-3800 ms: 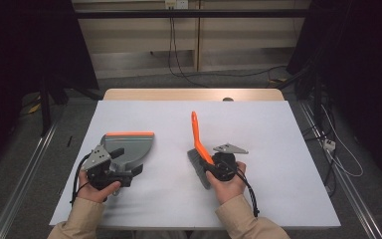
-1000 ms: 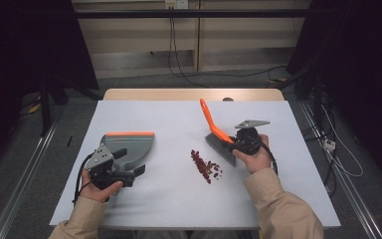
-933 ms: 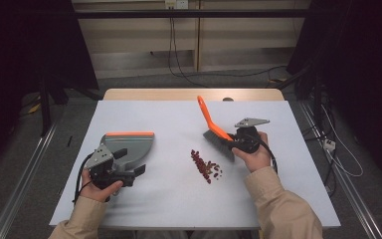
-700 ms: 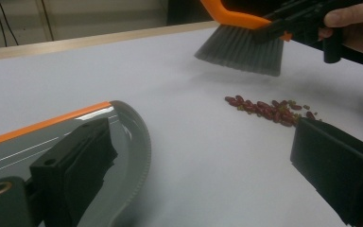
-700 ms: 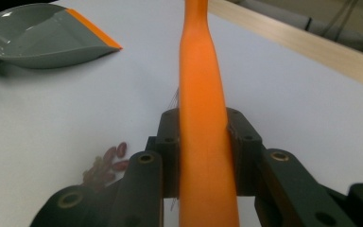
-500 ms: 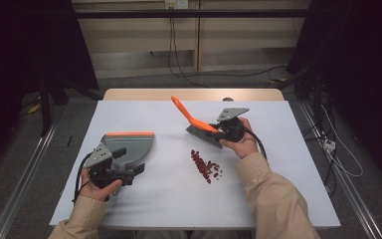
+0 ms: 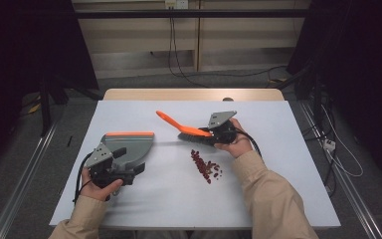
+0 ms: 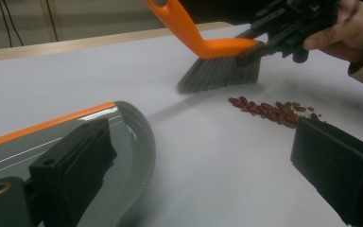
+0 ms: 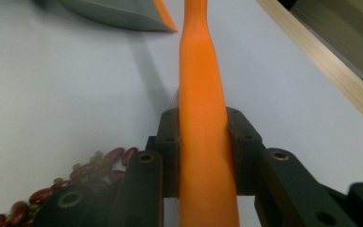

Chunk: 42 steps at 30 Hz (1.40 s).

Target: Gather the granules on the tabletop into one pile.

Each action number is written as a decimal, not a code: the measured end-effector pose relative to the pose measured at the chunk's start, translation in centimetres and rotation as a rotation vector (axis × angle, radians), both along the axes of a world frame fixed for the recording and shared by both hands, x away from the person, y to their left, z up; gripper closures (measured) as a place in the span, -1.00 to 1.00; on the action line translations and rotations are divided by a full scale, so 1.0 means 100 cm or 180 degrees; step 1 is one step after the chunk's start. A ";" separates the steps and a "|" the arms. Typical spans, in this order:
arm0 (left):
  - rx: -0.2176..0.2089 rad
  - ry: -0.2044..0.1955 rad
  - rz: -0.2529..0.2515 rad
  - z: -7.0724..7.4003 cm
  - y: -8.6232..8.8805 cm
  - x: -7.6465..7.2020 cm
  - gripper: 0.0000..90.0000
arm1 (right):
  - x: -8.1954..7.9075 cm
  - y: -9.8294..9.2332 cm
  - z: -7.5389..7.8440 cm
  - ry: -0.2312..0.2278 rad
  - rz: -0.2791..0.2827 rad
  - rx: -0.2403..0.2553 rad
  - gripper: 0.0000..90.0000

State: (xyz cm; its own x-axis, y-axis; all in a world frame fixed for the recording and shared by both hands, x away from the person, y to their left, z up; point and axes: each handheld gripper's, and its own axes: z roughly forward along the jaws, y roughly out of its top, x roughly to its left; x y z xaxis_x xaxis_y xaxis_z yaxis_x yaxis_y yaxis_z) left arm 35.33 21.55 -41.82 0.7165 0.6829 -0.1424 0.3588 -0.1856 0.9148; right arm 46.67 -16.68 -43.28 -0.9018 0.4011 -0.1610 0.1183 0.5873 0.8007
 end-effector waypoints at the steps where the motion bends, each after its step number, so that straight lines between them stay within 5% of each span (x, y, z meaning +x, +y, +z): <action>1: -0.0005 -0.0004 0.0018 0.000 0.000 0.000 -0.86 | -0.002 0.001 0.000 -0.0001 0.0045 -0.0029 0.58; 19: 0.0014 -0.0029 0.0043 0.001 0.002 -0.003 -0.86 | -0.044 0.002 0.006 -0.0059 0.0490 -0.0238 0.58; 42: 0.0018 -0.0029 0.0025 0.001 0.001 -0.003 -0.86 | -0.066 -0.004 0.007 -0.0015 0.0525 -0.0090 0.58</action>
